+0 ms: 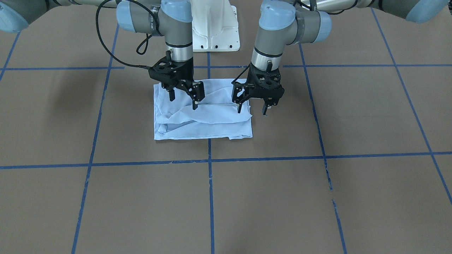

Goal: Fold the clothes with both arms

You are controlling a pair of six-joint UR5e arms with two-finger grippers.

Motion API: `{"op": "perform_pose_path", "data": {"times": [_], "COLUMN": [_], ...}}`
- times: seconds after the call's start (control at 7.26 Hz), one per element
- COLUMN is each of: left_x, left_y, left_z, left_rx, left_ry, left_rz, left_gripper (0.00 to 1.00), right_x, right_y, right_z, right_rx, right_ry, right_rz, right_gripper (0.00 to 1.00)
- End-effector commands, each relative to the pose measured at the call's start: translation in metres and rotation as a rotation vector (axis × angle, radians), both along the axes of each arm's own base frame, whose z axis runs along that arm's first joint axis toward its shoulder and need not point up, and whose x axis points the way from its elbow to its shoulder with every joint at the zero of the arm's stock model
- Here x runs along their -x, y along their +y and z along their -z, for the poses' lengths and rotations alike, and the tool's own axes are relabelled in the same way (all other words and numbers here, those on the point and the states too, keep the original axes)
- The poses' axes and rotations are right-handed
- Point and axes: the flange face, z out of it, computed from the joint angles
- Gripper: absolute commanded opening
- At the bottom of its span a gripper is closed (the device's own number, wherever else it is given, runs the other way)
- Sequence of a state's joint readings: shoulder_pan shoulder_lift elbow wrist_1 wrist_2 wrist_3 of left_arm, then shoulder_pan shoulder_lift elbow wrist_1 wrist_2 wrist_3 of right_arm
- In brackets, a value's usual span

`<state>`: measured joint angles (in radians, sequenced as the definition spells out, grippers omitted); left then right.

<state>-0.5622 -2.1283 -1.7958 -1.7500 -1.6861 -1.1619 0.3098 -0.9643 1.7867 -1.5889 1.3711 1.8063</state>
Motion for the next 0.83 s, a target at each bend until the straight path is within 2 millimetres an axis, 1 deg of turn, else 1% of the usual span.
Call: {"op": "perform_pose_path", "data": {"times": [0.0, 0.14, 0.28, 0.41, 0.55, 0.69], "left_x": [0.006, 0.007, 0.007, 0.007, 0.009, 0.01], "left_y": [-0.005, -0.004, -0.005, -0.004, -0.004, -0.002], "left_z": [0.001, 0.002, 0.001, 0.001, 0.003, -0.001], "left_rx": [-0.009, -0.013, -0.012, -0.012, -0.014, -0.012], "left_ry": [0.004, 0.016, 0.015, 0.017, 0.021, 0.017], "left_rz": [-0.011, -0.011, -0.009, -0.01, -0.008, -0.01], "left_gripper": [1.0, 1.0, 1.0, 1.0, 1.0, 1.0], "right_x": [0.035, 0.043, 0.038, 0.042, 0.046, 0.055], "right_y": [0.044, 0.04, 0.02, 0.002, -0.019, -0.038], "right_z": [-0.013, -0.02, -0.024, -0.041, -0.04, -0.049], "right_rx": [-0.19, -0.24, -0.272, -0.264, -0.28, -0.277], "right_ry": [0.145, 0.202, 0.239, 0.283, 0.27, 0.287], "right_rz": [0.19, 0.254, 0.27, 0.267, 0.256, 0.242], "right_gripper": [1.0, 1.0, 1.0, 1.0, 1.0, 1.0]}}
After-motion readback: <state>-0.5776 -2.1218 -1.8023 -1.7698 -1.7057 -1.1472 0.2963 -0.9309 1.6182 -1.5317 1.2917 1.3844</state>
